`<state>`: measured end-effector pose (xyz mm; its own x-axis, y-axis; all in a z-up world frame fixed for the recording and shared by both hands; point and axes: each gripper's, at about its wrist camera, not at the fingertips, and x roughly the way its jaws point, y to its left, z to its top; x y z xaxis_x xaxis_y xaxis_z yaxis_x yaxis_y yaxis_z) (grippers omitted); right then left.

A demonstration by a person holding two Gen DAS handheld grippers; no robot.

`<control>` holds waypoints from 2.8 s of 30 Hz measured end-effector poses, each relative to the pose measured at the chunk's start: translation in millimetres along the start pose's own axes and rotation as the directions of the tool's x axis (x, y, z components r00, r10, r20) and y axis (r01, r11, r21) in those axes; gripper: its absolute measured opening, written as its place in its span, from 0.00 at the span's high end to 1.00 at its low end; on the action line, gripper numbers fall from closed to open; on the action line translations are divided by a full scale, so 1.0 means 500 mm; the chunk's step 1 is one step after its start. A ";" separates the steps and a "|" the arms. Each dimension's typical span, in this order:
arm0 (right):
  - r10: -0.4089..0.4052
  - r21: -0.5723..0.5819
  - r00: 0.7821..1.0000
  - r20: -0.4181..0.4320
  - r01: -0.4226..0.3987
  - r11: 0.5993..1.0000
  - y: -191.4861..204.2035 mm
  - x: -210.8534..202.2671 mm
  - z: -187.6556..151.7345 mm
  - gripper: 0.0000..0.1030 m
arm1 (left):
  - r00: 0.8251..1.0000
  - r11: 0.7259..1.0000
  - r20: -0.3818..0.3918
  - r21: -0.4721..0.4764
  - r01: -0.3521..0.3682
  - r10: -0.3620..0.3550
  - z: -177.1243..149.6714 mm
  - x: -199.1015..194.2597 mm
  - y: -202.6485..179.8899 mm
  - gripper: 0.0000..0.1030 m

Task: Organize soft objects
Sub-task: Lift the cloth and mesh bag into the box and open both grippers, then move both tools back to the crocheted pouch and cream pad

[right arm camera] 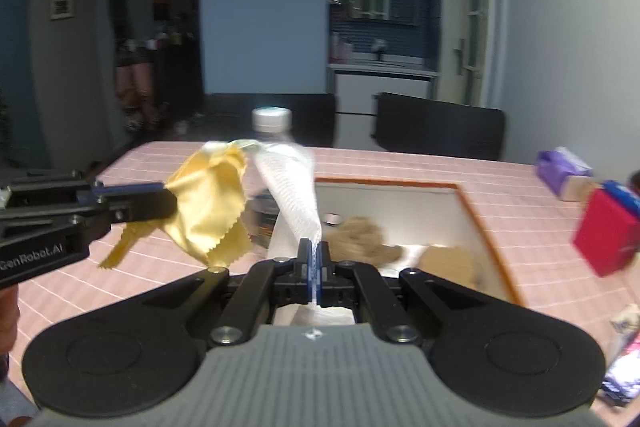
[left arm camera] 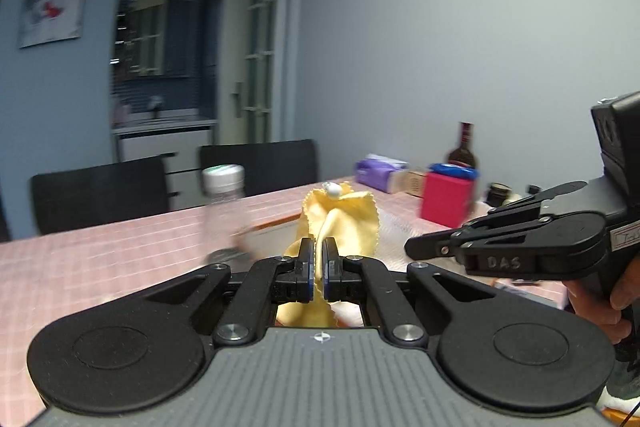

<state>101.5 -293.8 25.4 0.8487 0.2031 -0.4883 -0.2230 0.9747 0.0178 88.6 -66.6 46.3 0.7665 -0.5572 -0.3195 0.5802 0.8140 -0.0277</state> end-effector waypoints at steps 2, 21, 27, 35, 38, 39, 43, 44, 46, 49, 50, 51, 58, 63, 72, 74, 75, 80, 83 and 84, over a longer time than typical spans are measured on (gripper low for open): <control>-0.034 0.012 0.999 -0.031 0.035 0.999 -0.032 -0.007 -0.004 1.00 | 0.999 0.999 -0.029 0.016 0.042 -0.042 0.010 0.039 -0.021 0.96; -0.117 -0.113 0.907 -0.406 0.077 0.991 -0.149 0.146 -0.070 0.96 | 0.903 0.971 -0.427 0.189 0.143 -0.050 -0.060 0.264 -0.094 0.89; -0.145 -0.156 0.920 -0.363 0.094 0.983 -0.137 0.134 -0.063 0.72 | 0.931 0.969 -0.365 0.227 0.095 -0.006 -0.057 0.251 -0.093 0.67; -0.198 -0.224 0.941 -0.276 0.137 0.965 -0.106 0.096 -0.034 0.56 | 0.976 0.982 -0.215 0.188 0.028 0.014 -0.020 0.182 -0.071 0.57; -0.190 -0.218 0.952 -0.239 0.138 0.966 -0.089 0.078 -0.022 0.48 | 0.985 0.987 -0.171 0.160 0.020 0.008 -0.014 0.149 -0.058 0.57; -0.184 -0.215 0.957 -0.224 0.135 0.967 -0.081 0.072 -0.019 0.48 | 0.987 0.988 -0.160 0.151 0.016 0.009 -0.014 0.140 -0.053 0.57; -0.147 -0.202 0.973 -0.177 0.110 0.973 -0.041 0.060 -0.014 0.38 | 0.992 0.993 -0.117 0.119 -0.025 0.039 -0.025 0.099 -0.031 0.57; -0.139 -0.200 0.977 -0.163 0.105 0.974 -0.031 0.058 -0.014 0.38 | 0.993 0.993 -0.108 0.112 -0.040 0.052 -0.030 0.088 -0.023 0.57; -0.119 -0.201 0.985 -0.126 0.093 0.975 -0.006 0.053 -0.016 0.38 | 0.992 0.993 -0.099 0.102 -0.065 0.075 -0.040 0.070 -0.008 0.57; -0.072 -0.199 0.994 -0.087 0.053 0.979 0.034 0.049 -0.018 0.36 | 0.989 0.991 -0.088 0.081 -0.110 0.117 -0.057 0.042 0.019 0.57; -0.054 -0.200 0.996 -0.073 0.038 0.979 0.047 0.050 -0.019 0.35 | 0.988 0.990 -0.086 0.070 -0.125 0.131 -0.063 0.034 0.029 0.57; -0.040 -0.200 0.997 -0.062 0.027 0.980 0.060 0.051 -0.021 0.34 | 0.986 0.989 -0.087 0.056 -0.140 0.144 -0.069 0.025 0.040 0.57; 0.060 -0.199 0.998 -0.024 -0.063 0.978 0.156 0.086 -0.038 0.34 | 0.964 0.974 -0.148 -0.012 -0.227 0.223 -0.128 -0.015 0.130 0.57; 0.110 -0.218 0.994 -0.014 -0.110 0.970 0.223 0.121 -0.046 0.34 | 0.943 0.960 -0.202 -0.037 -0.276 0.264 -0.167 -0.025 0.187 0.57; 0.131 -0.186 0.989 -0.070 -0.142 0.972 0.293 0.220 -0.069 0.32 | 0.922 0.956 -0.278 -0.037 -0.290 0.268 -0.222 -0.022 0.276 0.58; 0.136 -0.186 0.988 -0.070 -0.147 0.971 0.303 0.238 -0.076 0.32 | 0.921 0.958 -0.291 -0.044 -0.283 0.259 -0.232 -0.017 0.295 0.58; 0.132 -0.189 0.989 -0.068 -0.143 0.972 0.307 0.247 -0.080 0.32 | 0.919 0.957 -0.295 -0.043 -0.287 0.262 -0.237 -0.014 0.302 0.58; 0.115 -0.163 0.991 -0.070 -0.125 0.979 0.311 0.295 -0.092 0.33 | 0.918 0.957 -0.299 -0.044 -0.286 0.261 -0.244 0.000 0.342 0.57; 0.110 -0.134 0.991 -0.070 -0.119 0.984 0.313 0.325 -0.091 0.34 | 0.918 0.956 -0.300 -0.050 -0.288 0.260 -0.241 0.016 0.365 0.53; 0.106 -0.132 0.992 -0.070 -0.114 0.985 0.316 0.336 -0.090 0.35 | 0.919 0.957 -0.298 -0.053 -0.286 0.259 -0.238 0.022 0.373 0.52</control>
<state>187.4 -110.0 -93.1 0.7844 0.2980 -0.5440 -0.3799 0.9241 -0.0415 172.5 98.6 -74.9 0.7720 -0.2525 -0.5833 0.3211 0.9469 0.0150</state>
